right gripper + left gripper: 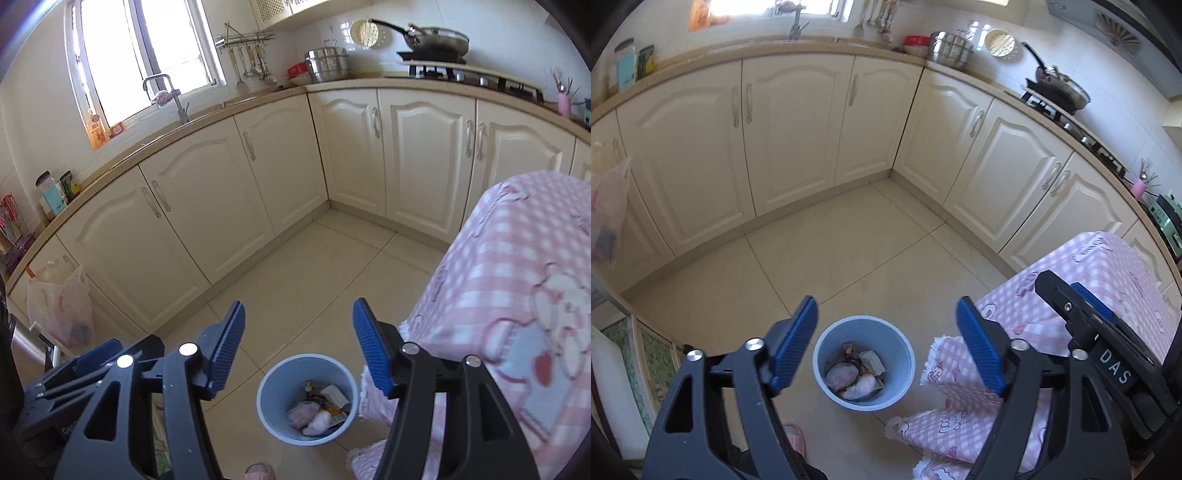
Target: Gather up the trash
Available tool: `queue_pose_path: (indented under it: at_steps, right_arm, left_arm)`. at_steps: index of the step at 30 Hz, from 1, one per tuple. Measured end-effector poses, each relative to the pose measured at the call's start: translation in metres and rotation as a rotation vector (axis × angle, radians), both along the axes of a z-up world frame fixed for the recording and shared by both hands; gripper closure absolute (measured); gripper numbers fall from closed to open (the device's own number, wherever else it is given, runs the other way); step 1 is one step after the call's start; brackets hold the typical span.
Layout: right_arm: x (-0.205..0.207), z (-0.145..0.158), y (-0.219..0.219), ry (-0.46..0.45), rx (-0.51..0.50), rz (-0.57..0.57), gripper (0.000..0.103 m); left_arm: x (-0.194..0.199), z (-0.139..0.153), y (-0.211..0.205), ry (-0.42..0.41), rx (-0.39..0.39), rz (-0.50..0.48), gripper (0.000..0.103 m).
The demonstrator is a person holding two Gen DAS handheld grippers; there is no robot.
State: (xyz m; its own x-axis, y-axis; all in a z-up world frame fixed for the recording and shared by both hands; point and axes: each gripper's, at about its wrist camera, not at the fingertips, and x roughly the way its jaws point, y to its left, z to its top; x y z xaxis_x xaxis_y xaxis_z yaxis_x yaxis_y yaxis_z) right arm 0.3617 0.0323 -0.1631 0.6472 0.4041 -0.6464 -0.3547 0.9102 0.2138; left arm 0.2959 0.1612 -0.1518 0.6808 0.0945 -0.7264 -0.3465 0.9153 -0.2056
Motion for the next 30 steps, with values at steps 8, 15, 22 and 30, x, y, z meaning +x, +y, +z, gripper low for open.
queue_pose_path:
  at_steps: [8,15,22,30]
  right_arm:
    - [-0.063,0.053,-0.039,-0.117,-0.042,-0.022,0.037]
    - [-0.125,0.09,-0.078,-0.197,-0.023,-0.049,0.034]
    - [-0.187,0.116,-0.106,-0.289,0.0,-0.099,0.03]
    - [-0.244,0.133,-0.144,-0.369,0.019,-0.17,0.026]
  left_arm:
    - [-0.052,0.054,-0.033,-0.115,0.094,-0.044,0.017]
    - [-0.105,0.096,-0.068,-0.226,0.168,-0.083,0.008]
    - [-0.154,0.117,-0.096,-0.304,0.206,-0.114,0.008]
    - [-0.194,0.135,-0.128,-0.388,0.235,-0.183,0.008]
